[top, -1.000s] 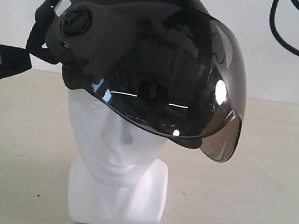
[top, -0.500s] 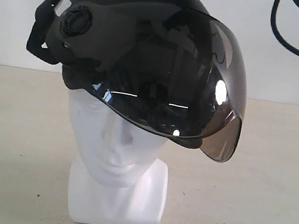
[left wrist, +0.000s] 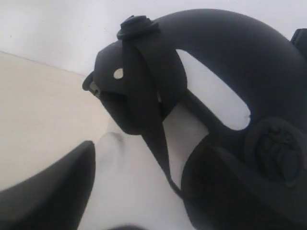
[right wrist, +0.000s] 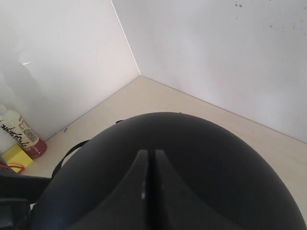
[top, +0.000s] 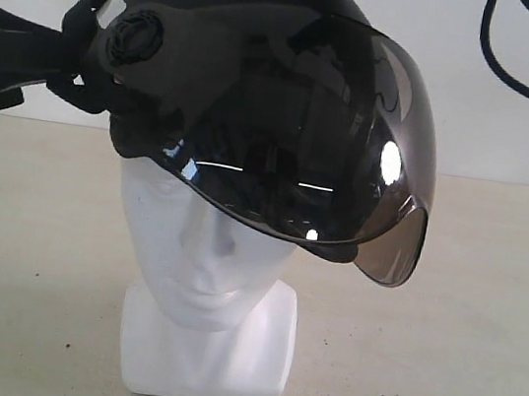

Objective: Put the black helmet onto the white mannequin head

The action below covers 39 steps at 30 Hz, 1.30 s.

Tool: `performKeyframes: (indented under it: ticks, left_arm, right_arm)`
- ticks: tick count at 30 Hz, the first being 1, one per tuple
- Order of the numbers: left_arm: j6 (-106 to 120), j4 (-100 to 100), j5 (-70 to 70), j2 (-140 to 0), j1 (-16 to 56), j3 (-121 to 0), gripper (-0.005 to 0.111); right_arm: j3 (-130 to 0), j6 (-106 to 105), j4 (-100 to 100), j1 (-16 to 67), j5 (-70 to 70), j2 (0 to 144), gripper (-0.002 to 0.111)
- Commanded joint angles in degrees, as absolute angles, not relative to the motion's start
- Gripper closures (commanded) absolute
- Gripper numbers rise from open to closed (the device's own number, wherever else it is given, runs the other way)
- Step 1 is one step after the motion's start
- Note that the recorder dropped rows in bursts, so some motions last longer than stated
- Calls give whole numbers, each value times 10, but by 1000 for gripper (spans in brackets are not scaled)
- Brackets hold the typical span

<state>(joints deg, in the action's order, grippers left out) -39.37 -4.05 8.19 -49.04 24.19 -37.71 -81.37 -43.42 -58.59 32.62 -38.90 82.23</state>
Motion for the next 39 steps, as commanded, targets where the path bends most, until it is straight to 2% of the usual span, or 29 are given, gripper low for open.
performKeyframes:
  ticks: [1,6,10,12,16,39]
  left_arm:
    - [-416,-32,28,-511,245,-380,45]
    - [-427,-32,26,-538,245,-380,46]
    - [-429,-32,26,-551,245,-380,52]
    - [-429,-32,29,-551,245,-380,62]
    - [-429,-32,47,-547,247,-380,100]
    - [-426,-15,101,-573,265,-380,102]
  right_arm:
    - [-806,-438,-550,326,-442,831,108]
    - [-806,-438,-550,326,-441,831,108]
    - [-806,-438,-550,326,-441,831,108]
    - [-806,-438,-550,326,-441,831,108]
    - [-806,-438,-550,326,-441,831,108]
    - [-806,-438,-533,326,-440,824,108]
